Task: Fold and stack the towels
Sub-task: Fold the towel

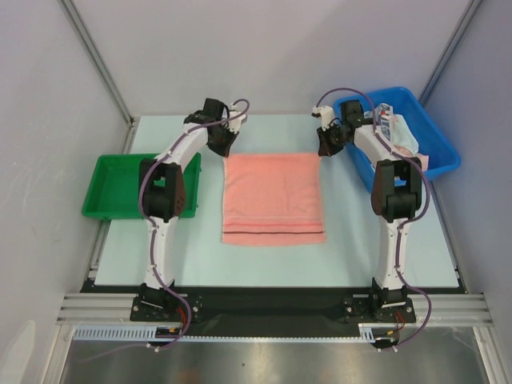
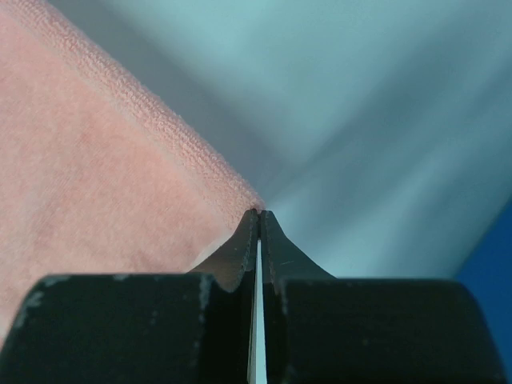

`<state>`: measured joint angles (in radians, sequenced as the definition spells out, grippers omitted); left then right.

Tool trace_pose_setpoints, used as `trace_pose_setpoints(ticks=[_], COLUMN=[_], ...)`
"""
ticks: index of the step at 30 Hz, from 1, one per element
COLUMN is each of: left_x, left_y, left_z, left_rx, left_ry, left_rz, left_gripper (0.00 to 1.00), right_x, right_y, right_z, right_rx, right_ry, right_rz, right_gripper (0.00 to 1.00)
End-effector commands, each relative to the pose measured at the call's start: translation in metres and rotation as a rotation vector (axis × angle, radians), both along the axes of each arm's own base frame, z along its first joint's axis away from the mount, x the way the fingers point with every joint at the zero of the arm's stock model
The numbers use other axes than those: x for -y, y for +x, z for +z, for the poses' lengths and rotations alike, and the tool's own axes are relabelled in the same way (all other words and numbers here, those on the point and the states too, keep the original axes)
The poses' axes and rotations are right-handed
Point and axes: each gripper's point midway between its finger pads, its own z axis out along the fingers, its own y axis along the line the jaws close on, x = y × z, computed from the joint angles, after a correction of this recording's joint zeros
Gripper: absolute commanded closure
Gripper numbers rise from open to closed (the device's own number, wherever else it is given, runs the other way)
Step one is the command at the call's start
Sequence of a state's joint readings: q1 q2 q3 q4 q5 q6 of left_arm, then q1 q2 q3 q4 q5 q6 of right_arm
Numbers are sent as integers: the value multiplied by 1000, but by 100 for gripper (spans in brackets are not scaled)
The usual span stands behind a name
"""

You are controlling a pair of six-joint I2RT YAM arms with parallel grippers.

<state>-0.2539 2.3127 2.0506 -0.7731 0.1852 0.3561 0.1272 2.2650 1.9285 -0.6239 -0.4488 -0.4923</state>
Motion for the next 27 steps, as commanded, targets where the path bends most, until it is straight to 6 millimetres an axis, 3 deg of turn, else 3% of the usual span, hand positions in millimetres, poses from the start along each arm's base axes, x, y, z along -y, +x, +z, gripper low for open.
trace_pose_setpoints(ticks=[1,2,4,6,7,9,11,13,15,16,17,19,20,22,23,24,27], left_x=[2,3,4,6,8,10,10,11,12,14,15,17,17,20,20,20,18], left_y=[1,-2,-13,-22,-30,-41,-57,-73,-86,-98,-106,-126,-133,-152,-158,-171,-191], left_z=[66,67,69,71,71,74,75,69,80,73,83,74,84,73,77,67,56], left_rx=[144,147,138,132,122,121,118,93,104,78,92,58,81,48,58,31,5], left_ry=[-16,-15,-10,-20,-30,-39,-28,-20,-36,-38,-50,-42,-57,-71,-77,-65,-33], left_rz=[9,8,6,9,9,5,8,11,5,0,-3,-10,-12,-15,-17,-22,-2], left_gripper=[100,100,100,100,100,100,100,100,100,100,100,100,100,100,100,100,100], right_x=[5,5,5,3,4,4,0,-1,1,6,9,8,3,4,-1,-2,2], right_y=[1,-7,-16,-30,-35,-49,-61,-80,-91,-102,-109,-127,-138,-158,-167,-173,-191], right_z=[75,67,79,74,84,75,86,76,87,75,80,71,71,59,59,69,63], right_rx=[190,172,190,175,194,164,180,142,155,114,114,66,51,15,5,29,5], right_ry=[6,10,13,3,5,-9,-9,-10,0,-7,-9,-23,-26,-45,-35,-17,-9], right_rz=[-12,-14,-26,-29,-34,-50,-58,-79,-114,-162,-186,-200,-197,-206,-206,-210,-262], right_gripper=[100,100,100,100,100,100,100,100,100,100,100,100,100,100,100,100,100])
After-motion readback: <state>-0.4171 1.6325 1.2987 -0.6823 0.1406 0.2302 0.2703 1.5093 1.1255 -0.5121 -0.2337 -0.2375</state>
